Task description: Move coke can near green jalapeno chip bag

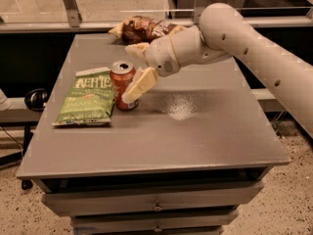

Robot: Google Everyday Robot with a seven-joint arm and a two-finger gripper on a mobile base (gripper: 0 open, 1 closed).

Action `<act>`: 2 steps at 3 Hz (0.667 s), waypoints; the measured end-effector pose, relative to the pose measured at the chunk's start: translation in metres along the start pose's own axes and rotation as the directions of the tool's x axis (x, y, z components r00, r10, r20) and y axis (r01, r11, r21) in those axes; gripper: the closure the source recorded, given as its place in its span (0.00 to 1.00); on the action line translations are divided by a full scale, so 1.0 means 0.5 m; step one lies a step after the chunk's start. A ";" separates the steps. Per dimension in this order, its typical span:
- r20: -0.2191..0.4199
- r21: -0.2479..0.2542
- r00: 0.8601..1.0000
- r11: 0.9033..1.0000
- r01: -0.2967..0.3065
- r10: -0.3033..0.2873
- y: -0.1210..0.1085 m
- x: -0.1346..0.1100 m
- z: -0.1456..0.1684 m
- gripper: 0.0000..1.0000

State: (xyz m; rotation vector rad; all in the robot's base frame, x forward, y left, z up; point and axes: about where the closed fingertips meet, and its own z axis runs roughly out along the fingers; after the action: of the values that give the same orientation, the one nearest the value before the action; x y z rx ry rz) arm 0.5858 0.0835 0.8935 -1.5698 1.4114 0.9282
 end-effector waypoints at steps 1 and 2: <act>-0.028 0.085 1.000 0.996 0.009 -0.007 -0.075 0.033 -0.080 0.00; -0.082 0.198 0.997 0.980 0.031 -0.015 -0.148 0.085 -0.203 0.00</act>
Offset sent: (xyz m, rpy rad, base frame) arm 0.1338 -0.2074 0.0223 -0.1140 -0.1989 -0.3421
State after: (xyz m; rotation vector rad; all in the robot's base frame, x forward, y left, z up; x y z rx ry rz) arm 0.6642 -0.0229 0.9024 -1.4831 1.4901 0.6932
